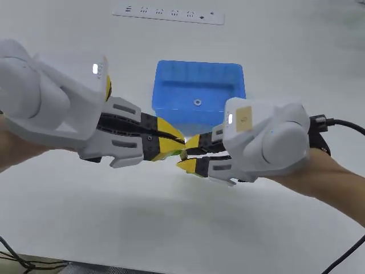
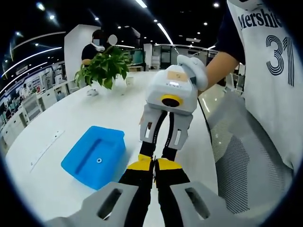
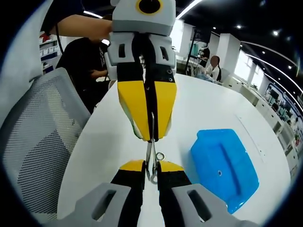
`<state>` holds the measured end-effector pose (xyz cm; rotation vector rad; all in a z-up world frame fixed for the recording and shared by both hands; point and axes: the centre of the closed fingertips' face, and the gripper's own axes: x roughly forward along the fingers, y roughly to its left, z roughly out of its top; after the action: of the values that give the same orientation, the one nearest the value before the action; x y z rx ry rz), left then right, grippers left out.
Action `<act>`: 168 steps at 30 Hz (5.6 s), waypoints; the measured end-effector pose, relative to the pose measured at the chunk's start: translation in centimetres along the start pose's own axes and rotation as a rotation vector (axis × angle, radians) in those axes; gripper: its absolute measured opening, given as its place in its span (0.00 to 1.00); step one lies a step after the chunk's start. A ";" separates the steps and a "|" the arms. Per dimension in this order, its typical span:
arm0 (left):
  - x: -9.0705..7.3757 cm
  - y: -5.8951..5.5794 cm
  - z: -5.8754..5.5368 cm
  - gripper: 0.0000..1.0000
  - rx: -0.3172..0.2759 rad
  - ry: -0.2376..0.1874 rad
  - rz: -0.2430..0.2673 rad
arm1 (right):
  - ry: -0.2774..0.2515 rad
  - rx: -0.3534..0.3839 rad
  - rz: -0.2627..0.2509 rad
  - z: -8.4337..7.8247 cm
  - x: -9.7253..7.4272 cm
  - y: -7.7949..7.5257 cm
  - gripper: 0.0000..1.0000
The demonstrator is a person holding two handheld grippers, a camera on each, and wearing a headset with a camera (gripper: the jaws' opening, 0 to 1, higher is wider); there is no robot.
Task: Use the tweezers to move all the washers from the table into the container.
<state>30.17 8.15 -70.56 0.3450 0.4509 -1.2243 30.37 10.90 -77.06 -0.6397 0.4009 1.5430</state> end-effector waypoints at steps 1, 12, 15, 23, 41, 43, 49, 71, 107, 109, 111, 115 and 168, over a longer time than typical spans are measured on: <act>0.0 0.1 0.0 0.05 0.003 0.001 0.003 | 0.000 0.000 -0.001 0.0 0.0 -0.1 0.10; 0.4 0.3 -0.4 0.05 -0.015 0.000 -0.001 | 0.008 0.013 0.011 -0.5 0.3 -0.2 0.11; 0.5 0.3 -0.4 0.05 -0.015 0.001 0.000 | 0.007 0.020 0.011 -0.6 0.3 -0.2 0.11; 0.5 0.4 -0.5 0.05 -0.029 0.002 -0.005 | 0.001 0.036 0.018 -0.6 0.4 -0.3 0.11; 0.9 1.4 -0.4 0.05 -0.031 0.022 0.001 | 0.030 0.066 0.048 -0.8 0.4 -0.4 0.10; 0.9 1.4 -0.4 0.05 -0.032 0.022 -0.001 | 0.030 0.079 0.047 -0.8 0.4 -0.5 0.10; 1.0 1.0 -0.4 0.05 -0.044 0.018 -0.011 | 0.036 0.047 0.034 -0.8 0.2 -0.2 0.10; -1.9 1.7 4.8 0.05 0.066 -0.008 0.027 | -0.004 -0.051 -0.022 3.8 -2.9 -2.5 0.10; -0.4 11.3 5.6 0.05 0.164 -0.019 0.051 | -0.005 -0.108 -0.124 3.3 -1.8 -13.0 0.10; -0.2 11.6 5.0 0.05 0.151 -0.007 0.041 | -0.003 -0.106 -0.112 3.0 -1.2 -13.1 0.10; 0.1 11.9 4.3 0.05 0.140 0.004 0.035 | 0.003 -0.099 -0.103 2.5 -0.7 -13.2 0.10; 0.9 12.3 2.8 0.05 0.109 0.023 0.022 | 0.012 -0.057 -0.085 1.2 0.6 -13.4 0.10; -0.3 6.9 7.0 0.05 0.238 0.021 0.025 | -0.013 -0.078 -0.178 3.3 -4.5 -9.6 0.11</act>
<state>37.64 7.08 -64.24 0.5653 0.3175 -1.2539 39.28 10.17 -70.48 -0.7065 0.2669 1.3980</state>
